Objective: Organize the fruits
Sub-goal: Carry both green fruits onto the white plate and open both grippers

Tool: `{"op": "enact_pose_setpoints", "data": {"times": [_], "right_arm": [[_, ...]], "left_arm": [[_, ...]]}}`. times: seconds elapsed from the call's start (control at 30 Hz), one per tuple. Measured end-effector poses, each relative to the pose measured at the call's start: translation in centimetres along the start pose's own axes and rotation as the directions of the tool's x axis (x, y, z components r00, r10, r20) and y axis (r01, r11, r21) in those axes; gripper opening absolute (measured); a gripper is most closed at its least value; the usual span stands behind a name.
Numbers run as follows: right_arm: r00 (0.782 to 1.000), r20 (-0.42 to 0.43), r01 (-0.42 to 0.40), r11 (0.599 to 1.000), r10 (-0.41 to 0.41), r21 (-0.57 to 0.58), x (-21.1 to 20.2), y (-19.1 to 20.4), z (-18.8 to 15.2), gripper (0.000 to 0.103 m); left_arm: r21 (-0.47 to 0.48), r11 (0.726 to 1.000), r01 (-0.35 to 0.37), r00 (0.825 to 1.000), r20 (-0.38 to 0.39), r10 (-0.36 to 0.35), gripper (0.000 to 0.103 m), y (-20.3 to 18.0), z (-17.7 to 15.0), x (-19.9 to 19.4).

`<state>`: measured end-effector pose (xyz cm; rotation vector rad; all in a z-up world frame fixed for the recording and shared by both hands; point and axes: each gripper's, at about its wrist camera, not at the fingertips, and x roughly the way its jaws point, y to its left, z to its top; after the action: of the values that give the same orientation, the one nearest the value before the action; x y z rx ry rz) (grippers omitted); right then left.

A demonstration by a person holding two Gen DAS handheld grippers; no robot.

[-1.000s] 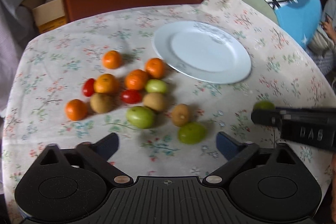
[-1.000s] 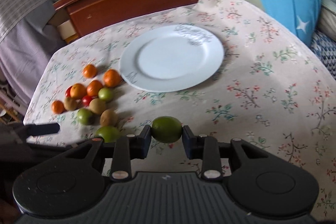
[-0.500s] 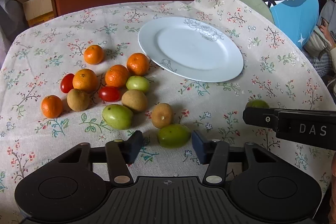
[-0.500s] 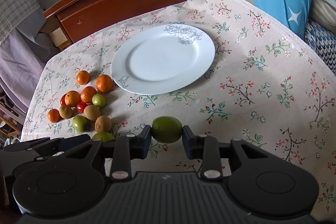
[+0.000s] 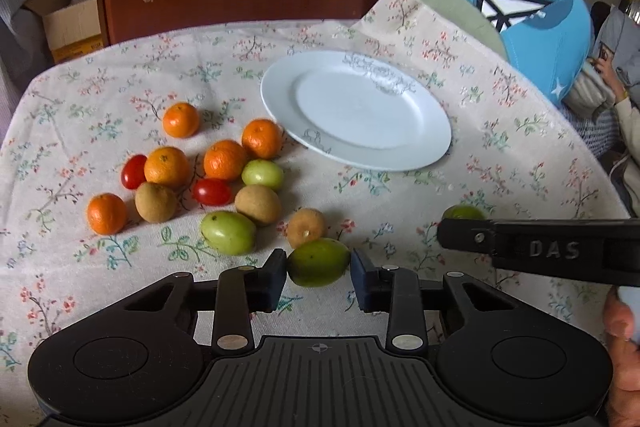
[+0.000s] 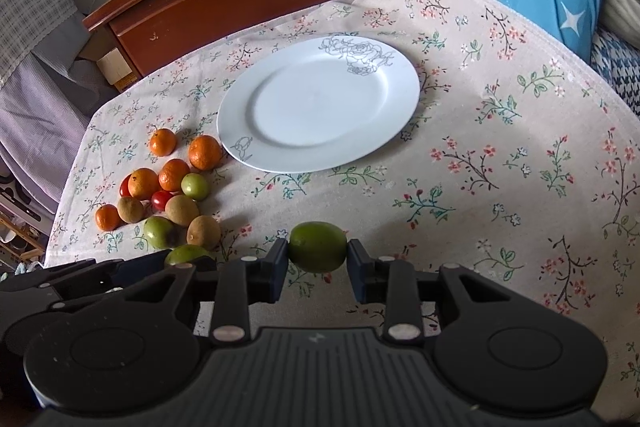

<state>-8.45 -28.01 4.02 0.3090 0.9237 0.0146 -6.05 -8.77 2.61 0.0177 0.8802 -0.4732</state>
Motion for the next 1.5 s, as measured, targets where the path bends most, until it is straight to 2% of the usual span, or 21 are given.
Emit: {"op": "enact_pose_setpoints", "data": {"times": [0.27,0.5,0.77,1.0,1.23,1.5], "right_arm": [[0.999,0.020,-0.038,0.999,0.038,0.013,-0.2,0.1,0.6,0.032],[0.994,0.079,-0.069,0.998,0.069,-0.006,-0.7,0.4,2.5,0.032],[0.988,0.123,-0.091,0.995,0.095,-0.043,0.2,0.7,5.3,0.032],[0.994,0.086,-0.070,0.997,0.068,0.020,2.9,-1.0,6.9,0.032],[0.998,0.043,-0.051,0.997,0.048,0.060,5.3,-2.0,7.3,0.032],[0.999,0.019,-0.036,0.995,0.034,0.097,6.7,-2.3,7.7,0.032]], "left_arm": [[-0.012,1.000,0.023,0.998,0.062,-0.022,0.032,0.3,1.8,-1.4],[-0.016,0.999,0.032,0.996,0.087,-0.030,0.032,1.1,4.3,-1.6],[0.051,0.997,0.051,0.993,0.103,-0.056,0.032,0.8,7.4,-0.2],[0.060,0.996,0.063,0.996,0.064,-0.067,0.032,1.2,8.6,3.3],[0.104,0.991,0.080,0.995,0.056,-0.086,0.032,0.7,9.2,5.6],[0.081,0.993,0.088,0.996,0.026,-0.090,0.032,0.9,9.2,7.2]]}}
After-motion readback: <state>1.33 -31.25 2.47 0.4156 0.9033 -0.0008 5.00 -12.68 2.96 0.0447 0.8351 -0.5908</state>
